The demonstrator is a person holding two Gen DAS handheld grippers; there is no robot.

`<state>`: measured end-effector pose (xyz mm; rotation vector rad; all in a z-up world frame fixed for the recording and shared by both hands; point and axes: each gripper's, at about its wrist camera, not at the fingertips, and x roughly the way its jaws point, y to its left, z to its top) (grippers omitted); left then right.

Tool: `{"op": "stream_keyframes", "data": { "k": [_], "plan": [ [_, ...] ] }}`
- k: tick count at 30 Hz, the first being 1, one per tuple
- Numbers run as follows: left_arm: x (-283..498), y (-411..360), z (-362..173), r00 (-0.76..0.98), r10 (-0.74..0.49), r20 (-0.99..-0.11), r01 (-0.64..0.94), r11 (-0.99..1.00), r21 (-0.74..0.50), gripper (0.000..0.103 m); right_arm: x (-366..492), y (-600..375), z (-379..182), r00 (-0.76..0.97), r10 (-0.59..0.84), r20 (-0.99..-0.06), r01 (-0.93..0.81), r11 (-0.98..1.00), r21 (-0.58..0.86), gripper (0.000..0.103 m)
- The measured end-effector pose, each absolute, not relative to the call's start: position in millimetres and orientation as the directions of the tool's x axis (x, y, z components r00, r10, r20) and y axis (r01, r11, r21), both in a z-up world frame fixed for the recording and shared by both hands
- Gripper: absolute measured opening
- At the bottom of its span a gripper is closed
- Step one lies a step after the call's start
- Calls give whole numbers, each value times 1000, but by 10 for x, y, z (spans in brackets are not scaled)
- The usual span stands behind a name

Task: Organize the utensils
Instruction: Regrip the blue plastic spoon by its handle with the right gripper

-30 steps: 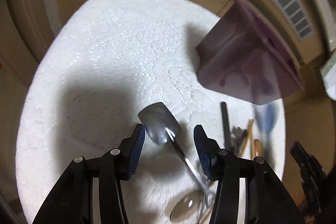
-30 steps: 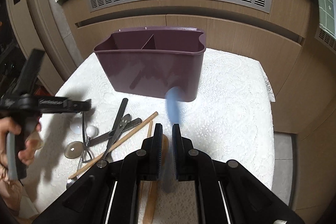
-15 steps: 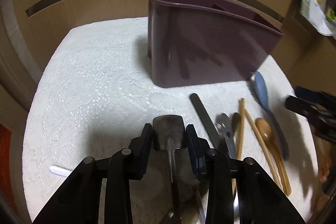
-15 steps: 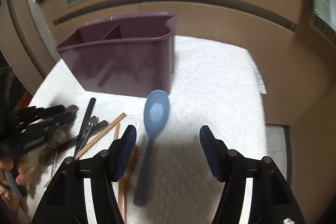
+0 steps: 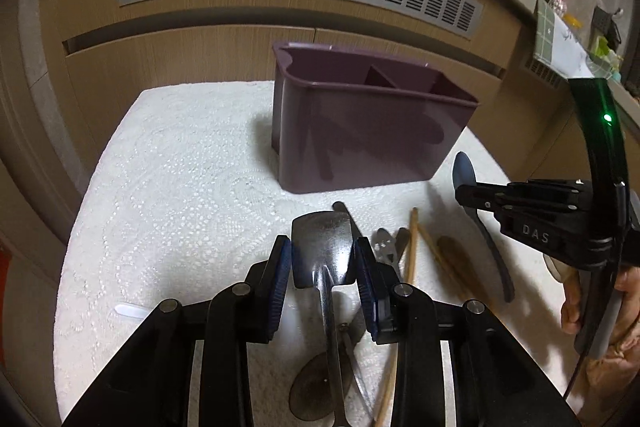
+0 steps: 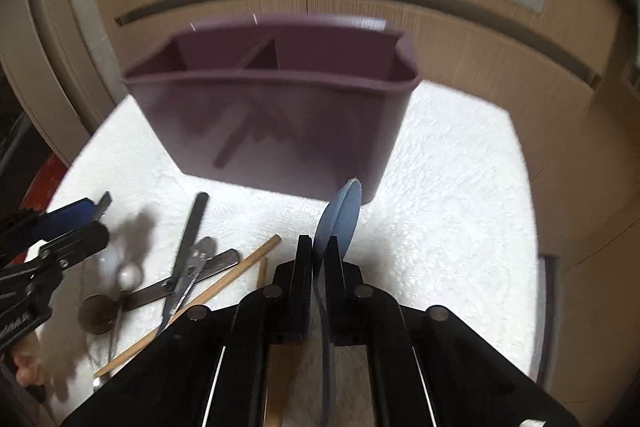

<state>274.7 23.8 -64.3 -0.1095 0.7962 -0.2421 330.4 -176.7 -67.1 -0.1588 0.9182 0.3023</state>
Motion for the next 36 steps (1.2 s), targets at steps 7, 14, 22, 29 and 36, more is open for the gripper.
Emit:
{"op": "stream_keyframes", "data": {
  "k": [7,14,22,29,36],
  "plan": [
    [2728,208,-654,640,-261,-723,158,965,-209,33,3153,-1906,-564,574,225,-787,-348,937,13,4],
    [2577,145,-485,689,-274,-671,193,962,-195,33,2903,-1988,-408,600,255,-758,-341,939,46,4],
    [2437,119,-298,723,-282,-630,215,959,-183,32,2737,-2023,-183,645,286,-708,-359,932,49,4],
    [2382,114,-262,729,-284,-623,222,959,-178,32,2826,-1971,-402,607,237,-758,-386,922,-21,56],
    [2371,137,-286,721,-293,-627,229,956,-184,32,3134,-1676,-760,490,323,-809,-518,855,28,63]
  ]
}}
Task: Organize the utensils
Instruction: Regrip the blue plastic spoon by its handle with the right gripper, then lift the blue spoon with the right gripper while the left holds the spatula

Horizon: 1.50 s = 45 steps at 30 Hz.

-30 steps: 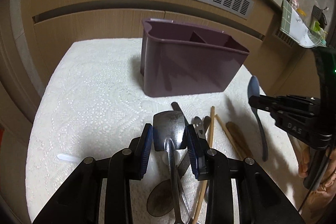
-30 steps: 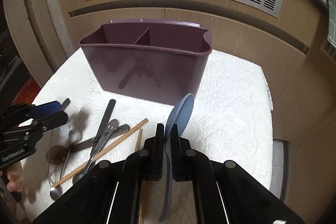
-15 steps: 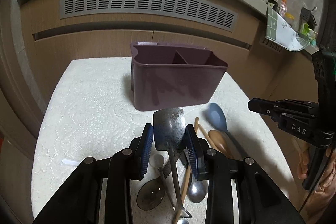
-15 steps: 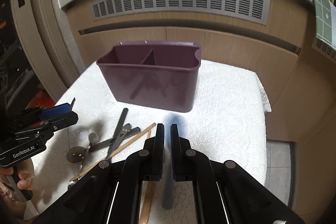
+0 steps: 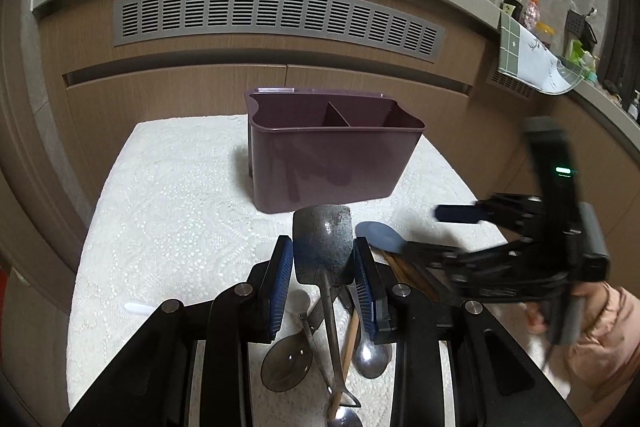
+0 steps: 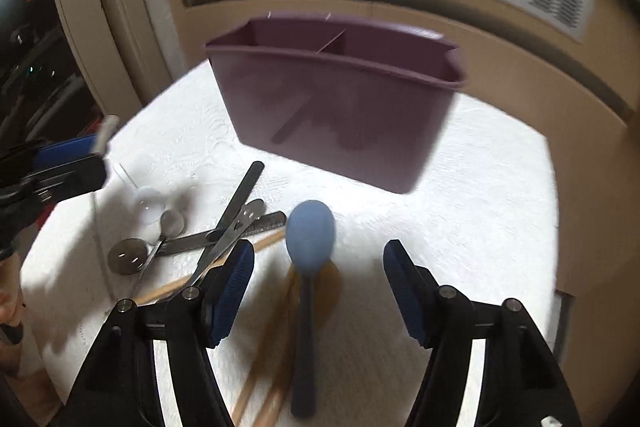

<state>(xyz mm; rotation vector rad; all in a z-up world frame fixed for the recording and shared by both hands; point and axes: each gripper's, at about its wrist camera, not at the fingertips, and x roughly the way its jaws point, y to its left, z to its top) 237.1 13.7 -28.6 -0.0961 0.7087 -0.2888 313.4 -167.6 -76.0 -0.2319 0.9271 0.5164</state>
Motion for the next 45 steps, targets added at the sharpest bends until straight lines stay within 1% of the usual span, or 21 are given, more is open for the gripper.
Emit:
{"op": "stream_keyframes", "data": {
  "k": [1,2,5,6,11,16,17,18,21,24,26,28,30,33,35,37,39,41,43,45],
  "plan": [
    [2371,144,-290,721,-293,-627,228,956,-185,32,3194,-1649,-806,477,320,-819,-516,856,34,60],
    [2375,155,-296,721,-293,-628,226,956,-187,32,3280,-1617,-871,449,325,-832,-517,854,55,55],
    [2390,179,-317,718,-296,-630,222,955,-196,32,3445,-1571,-1039,366,357,-859,-514,847,134,34],
    [2388,182,-321,718,-296,-630,221,955,-197,32,3447,-1582,-1010,374,356,-856,-503,853,136,32],
    [2348,195,-293,729,-299,-616,222,954,-201,32,3228,-1670,-692,479,335,-812,-493,867,67,31],
    [2325,147,-218,741,-306,-598,232,952,-200,30,3024,-1810,-387,556,342,-758,-481,875,42,31],
    [2324,132,-206,741,-308,-597,237,951,-198,19,2980,-1825,-347,567,338,-751,-482,876,30,32],
    [2330,119,-195,738,-312,-598,242,950,-198,16,2972,-1820,-348,571,337,-749,-482,876,27,32],
    [2348,99,-182,734,-315,-601,246,949,-197,16,2937,-1857,-323,565,347,-749,-489,872,36,32],
    [2404,138,-217,725,-302,-619,230,953,-195,16,2930,-1860,-332,563,340,-753,-486,873,30,32],
    [2500,200,-296,700,-271,-660,192,962,-192,16,2934,-1860,-343,564,322,-760,-475,880,20,32],
    [2593,263,-383,663,-270,-698,165,963,-215,16,2941,-1827,-383,568,303,-765,-465,885,5,32],
    [2680,278,-467,622,-295,-725,156,954,-255,18,2950,-1819,-401,584,275,-763,-450,893,-22,31],
    [2838,90,-591,549,-328,-769,196,945,-263,19,2925,-1866,-401,594,271,-757,-439,898,-23,32],
    [2955,-48,-671,501,-336,-798,211,941,-264,27,2903,-1887,-409,597,273,-754,-438,899,-21,32],
    [3151,-127,-746,449,-351,-822,209,935,-285,29,2878,-1917,-415,601,274,-751,-435,900,-20,32],
    [3343,-182,-816,407,-331,-851,185,943,-278,35,2847,-1960,-422,609,266,-748,-429,903,-28,32],
    [3495,-189,-903,365,-321,-874,145,947,-287,46,2824,-1995,-433,611,266,-745,-426,904,-26,32],
    [3598,-203,-985,336,-313,-888,113,950,-292,46,2817,-2014,-461,611,264,-746,-424,905,-27,32],
    [3623,-271,-974,347,-296,-890,123,955,-270,50,2818,-2016,-492,613,261,-746,-423,906,-31,32]
  ]
}}
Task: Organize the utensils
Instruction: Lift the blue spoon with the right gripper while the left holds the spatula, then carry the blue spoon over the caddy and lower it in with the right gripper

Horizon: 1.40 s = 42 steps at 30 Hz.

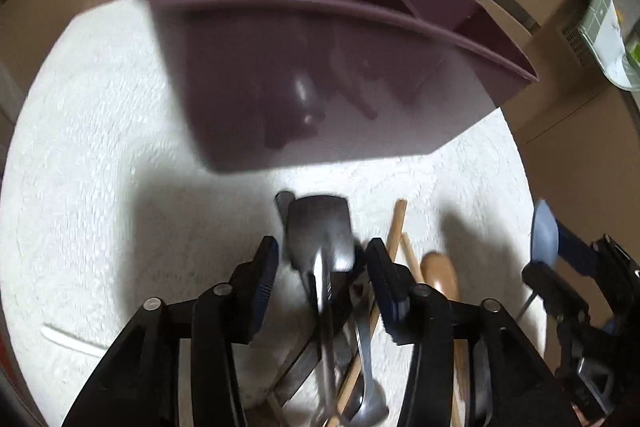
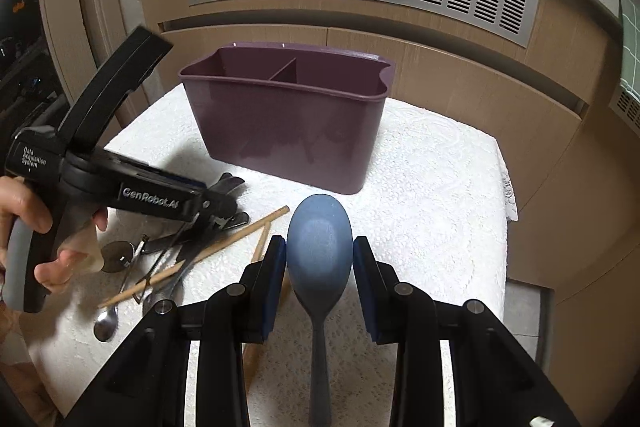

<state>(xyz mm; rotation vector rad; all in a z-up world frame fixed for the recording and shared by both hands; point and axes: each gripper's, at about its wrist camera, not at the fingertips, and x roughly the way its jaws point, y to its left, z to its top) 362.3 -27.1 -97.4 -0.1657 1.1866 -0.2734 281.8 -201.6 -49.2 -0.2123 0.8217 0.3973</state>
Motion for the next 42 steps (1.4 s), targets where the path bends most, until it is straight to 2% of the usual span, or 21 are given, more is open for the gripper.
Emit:
{"op": "stream_keyframes", "data": {
  "k": [3,4,5,15,20,42],
  "plan": [
    [3609,-396,-977,379,-238,-894,150,969,-195,50,2837,-2010,-533,614,251,-748,-415,909,-35,32],
    [3580,-416,-972,399,-226,-889,158,972,-176,45,2835,-2007,-538,613,253,-749,-413,910,-30,32],
    [3546,-416,-965,418,-216,-882,163,973,-161,32,2836,-2006,-523,612,259,-748,-412,911,-22,32],
    [2696,-243,-556,650,-273,-709,222,961,-166,32,2765,-2092,-392,625,332,-707,-400,913,75,32],
    [2550,-133,-365,714,-287,-638,235,957,-168,31,2747,-2071,-363,623,339,-705,-393,915,93,32],
    [2372,-62,1,766,-326,-554,268,945,-187,31,2619,-2018,-114,675,341,-654,-406,912,57,32]
  ]
}}
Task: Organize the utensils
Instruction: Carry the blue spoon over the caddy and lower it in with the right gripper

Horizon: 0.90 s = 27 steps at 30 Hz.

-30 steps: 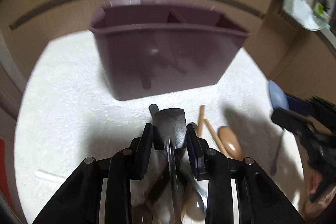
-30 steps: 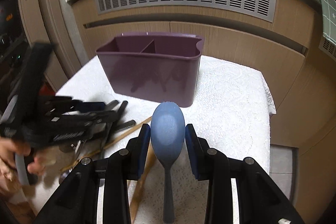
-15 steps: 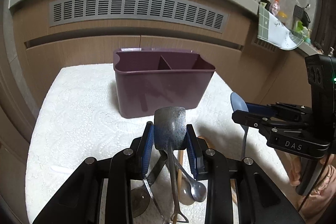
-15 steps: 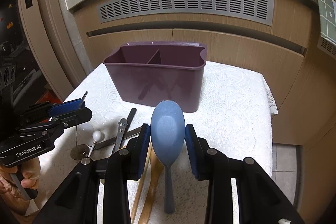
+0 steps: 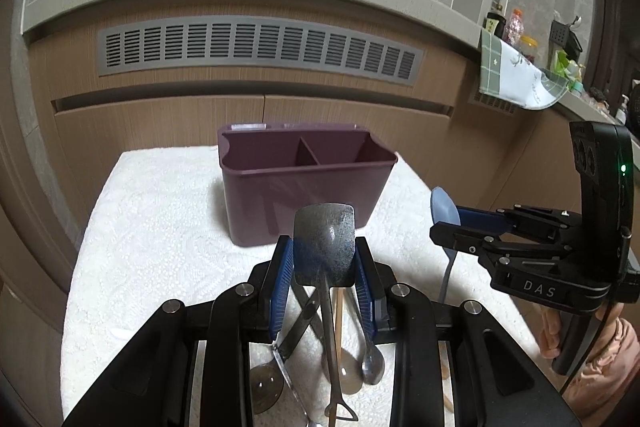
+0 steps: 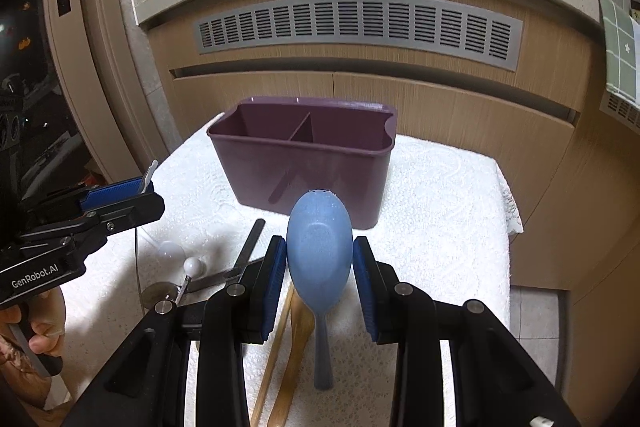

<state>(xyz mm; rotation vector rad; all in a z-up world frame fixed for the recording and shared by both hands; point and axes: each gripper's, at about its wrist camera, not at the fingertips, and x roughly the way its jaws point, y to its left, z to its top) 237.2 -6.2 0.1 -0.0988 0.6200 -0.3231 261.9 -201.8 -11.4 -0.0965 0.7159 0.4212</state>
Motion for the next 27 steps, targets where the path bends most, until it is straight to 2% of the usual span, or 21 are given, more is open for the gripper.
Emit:
{"op": "stream_keyframes", "data": {
  "k": [4,10,13,16,20,27],
  "plan": [
    [2455,-55,341,797,-344,-497,297,939,-174,31,2669,-2004,176,712,359,-604,-417,907,48,32],
    [2827,-38,1104,886,-342,-314,323,940,-112,31,2924,-1878,1043,839,356,-411,-410,911,-49,32],
    [3144,30,1190,905,-334,-265,305,942,-142,31,3215,-1802,1174,844,359,-398,-406,913,-38,32],
    [3456,68,1096,905,-327,-272,292,943,-160,31,3464,-1718,1092,842,345,-415,-398,916,-45,32],
    [3789,129,856,882,-345,-321,285,933,-220,31,3712,-1694,849,813,349,-466,-406,914,-24,32],
    [4042,130,499,863,-330,-383,259,939,-225,31,4015,-1649,410,768,334,-546,-401,916,-3,32]
  ]
}}
